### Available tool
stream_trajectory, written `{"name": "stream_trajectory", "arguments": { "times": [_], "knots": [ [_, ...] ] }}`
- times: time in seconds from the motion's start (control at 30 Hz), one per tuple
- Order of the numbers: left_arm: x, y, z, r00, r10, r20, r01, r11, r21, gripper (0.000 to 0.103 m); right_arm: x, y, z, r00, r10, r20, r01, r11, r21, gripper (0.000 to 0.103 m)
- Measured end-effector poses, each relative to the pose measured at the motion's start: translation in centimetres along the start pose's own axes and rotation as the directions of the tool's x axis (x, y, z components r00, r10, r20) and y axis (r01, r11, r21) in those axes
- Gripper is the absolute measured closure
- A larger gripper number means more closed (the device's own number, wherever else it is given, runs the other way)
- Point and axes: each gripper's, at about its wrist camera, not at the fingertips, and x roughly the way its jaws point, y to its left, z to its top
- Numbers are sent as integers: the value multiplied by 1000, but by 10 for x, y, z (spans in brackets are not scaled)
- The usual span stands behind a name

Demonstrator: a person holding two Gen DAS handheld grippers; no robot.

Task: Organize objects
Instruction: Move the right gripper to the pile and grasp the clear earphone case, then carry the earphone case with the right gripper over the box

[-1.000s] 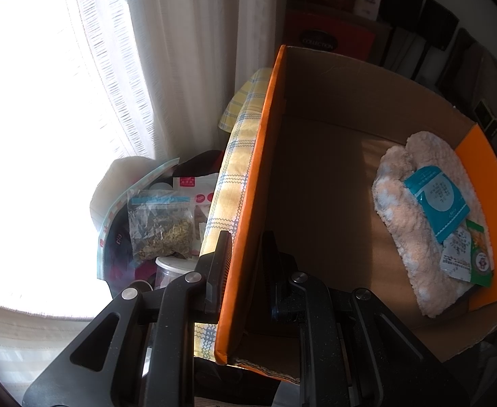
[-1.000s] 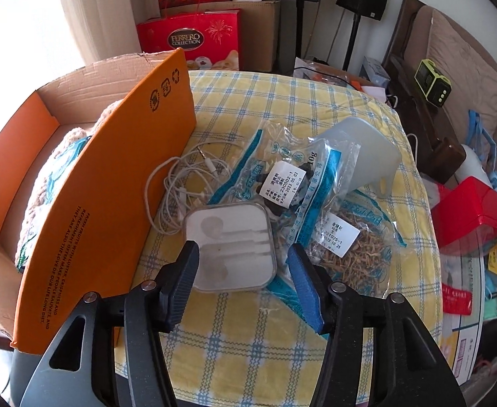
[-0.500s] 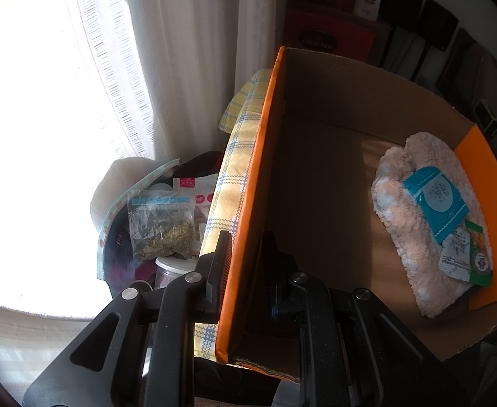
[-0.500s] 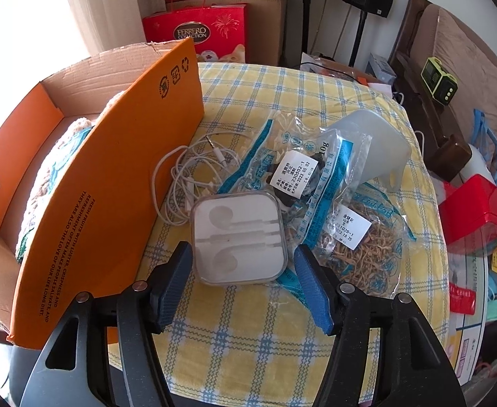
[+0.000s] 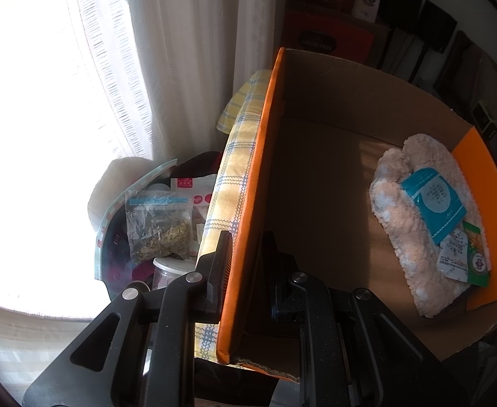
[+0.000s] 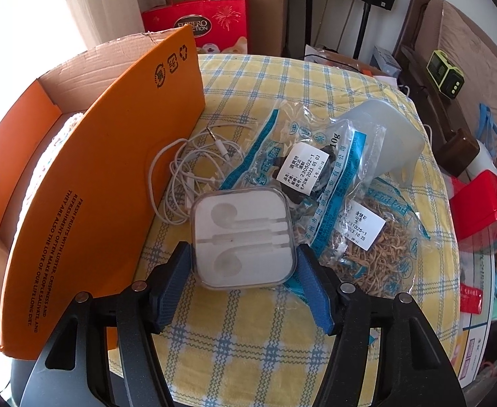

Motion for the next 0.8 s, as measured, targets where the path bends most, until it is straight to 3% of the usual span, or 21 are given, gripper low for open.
{"name": "stream_trajectory", "arguments": {
  "times": [0.47, 0.8],
  "knots": [
    [-3, -3, -2, 1000, 0, 2, 0, 1000, -1, 88, -57, -8, 26, 995, 32, 98, -35, 999, 22, 39],
    [-4, -4, -2, 1000, 0, 2, 0, 1000, 0, 88, -100, 22, 57, 979, 112, 169, -108, 994, -36, 39]
  ]
}}
